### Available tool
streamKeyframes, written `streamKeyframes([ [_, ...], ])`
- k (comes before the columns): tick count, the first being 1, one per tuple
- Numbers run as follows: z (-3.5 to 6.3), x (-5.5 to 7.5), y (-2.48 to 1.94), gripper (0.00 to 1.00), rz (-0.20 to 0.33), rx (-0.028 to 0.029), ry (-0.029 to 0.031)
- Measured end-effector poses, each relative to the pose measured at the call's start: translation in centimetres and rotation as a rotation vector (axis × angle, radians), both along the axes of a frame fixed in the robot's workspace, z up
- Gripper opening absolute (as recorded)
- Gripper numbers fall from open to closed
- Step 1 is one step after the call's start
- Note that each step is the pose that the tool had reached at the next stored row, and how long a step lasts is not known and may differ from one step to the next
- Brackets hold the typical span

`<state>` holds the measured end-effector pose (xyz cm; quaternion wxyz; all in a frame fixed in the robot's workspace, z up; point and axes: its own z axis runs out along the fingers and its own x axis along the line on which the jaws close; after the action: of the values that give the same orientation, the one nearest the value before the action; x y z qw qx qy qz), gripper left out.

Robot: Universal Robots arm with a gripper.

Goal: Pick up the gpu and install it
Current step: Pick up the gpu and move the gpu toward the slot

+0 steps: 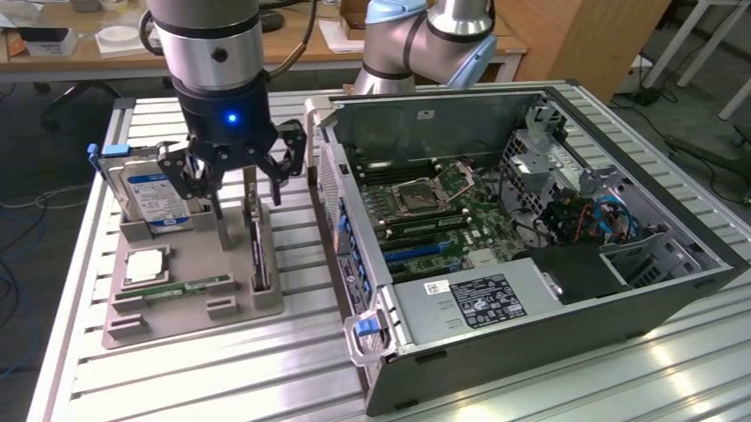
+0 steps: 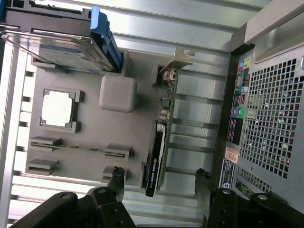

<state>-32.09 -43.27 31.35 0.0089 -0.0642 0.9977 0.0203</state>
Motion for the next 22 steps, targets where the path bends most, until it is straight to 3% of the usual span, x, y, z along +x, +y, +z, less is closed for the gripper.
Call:
streamKeyframes([
  [22, -0.65, 0.08, 0.0, 0.71, 0.0, 0.0001, -0.0001],
])
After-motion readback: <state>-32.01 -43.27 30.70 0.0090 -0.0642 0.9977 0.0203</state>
